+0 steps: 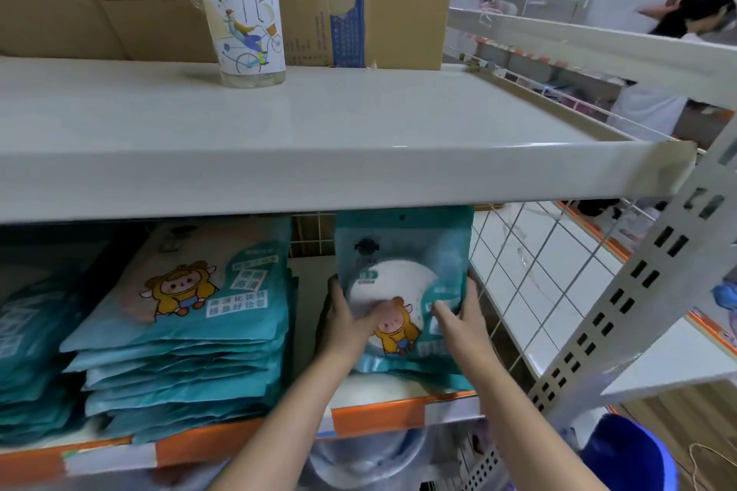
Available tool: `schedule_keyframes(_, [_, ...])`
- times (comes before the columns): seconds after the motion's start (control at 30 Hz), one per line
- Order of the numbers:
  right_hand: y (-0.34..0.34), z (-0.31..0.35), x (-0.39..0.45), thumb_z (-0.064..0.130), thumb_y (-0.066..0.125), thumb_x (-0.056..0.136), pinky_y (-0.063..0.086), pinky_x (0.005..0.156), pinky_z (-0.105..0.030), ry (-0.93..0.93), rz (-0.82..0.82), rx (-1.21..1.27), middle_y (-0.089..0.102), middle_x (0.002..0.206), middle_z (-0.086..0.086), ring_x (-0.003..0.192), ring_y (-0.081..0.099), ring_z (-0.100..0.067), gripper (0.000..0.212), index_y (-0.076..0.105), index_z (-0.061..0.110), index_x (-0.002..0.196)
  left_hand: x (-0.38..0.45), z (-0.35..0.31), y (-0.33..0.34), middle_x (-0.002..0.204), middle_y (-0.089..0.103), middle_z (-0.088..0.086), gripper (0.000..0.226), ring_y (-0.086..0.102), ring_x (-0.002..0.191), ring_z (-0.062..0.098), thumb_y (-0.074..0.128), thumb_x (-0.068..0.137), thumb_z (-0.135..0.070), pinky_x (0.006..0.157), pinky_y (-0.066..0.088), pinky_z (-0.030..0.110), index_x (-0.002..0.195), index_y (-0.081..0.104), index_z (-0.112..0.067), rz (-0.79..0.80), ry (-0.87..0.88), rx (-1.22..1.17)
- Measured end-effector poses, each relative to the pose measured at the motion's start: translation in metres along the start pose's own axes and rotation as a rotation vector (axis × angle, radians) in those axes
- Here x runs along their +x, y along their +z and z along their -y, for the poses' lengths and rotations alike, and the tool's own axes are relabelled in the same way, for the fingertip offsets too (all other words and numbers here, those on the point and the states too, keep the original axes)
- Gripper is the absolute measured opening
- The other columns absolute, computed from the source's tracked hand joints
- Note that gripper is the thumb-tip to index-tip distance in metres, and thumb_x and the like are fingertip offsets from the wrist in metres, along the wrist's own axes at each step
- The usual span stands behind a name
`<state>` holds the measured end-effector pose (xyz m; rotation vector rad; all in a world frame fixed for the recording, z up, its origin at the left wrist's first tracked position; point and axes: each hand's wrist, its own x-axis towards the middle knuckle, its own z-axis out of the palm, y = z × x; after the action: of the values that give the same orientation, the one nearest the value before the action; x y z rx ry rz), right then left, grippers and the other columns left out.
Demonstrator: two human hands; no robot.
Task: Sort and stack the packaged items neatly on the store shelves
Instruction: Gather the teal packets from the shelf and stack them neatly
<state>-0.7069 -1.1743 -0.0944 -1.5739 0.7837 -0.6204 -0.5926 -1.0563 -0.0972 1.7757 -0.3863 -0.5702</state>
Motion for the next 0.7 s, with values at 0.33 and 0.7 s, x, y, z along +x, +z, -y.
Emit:
schedule_keyframes(0.33, [-0.001, 0.09, -0.007, 0.032, 0.061, 0.086, 0.055, 0.085, -0.052, 0.083, 0.052, 0.033, 0.07, 0.106, -0.009, 0.091, 0.07, -0.034, 0.031, 0.056, 0.031, 0.116, -0.037, -0.105, -0.068, 0.106, 0.057, 0.001, 0.032, 0.055, 0.087, 0.017, 0.054, 0.093, -0.036, 0.074, 0.045, 0.025, 0.113, 0.042, -0.015, 0.083, 0.15, 0.442])
schedule_keyframes(0.7, [0.135, 0.153, -0.036, 0.028, 0.056, 0.093, 0.04, 0.045, -0.015, 0.07, 0.236, -0.18, 0.06, 0.073, 0.001, 0.057, 0.053, -0.012, 0.008, 0.057, 0.024, 0.086, -0.035, -0.107, -0.242, 0.119, 0.063, 0.006, 0.048, 0.059, 0.107, 0.026, 0.058, 0.086, -0.047, 0.097, 0.047, 0.042, 0.123, 0.059, -0.017, -0.036, 0.057, 0.324])
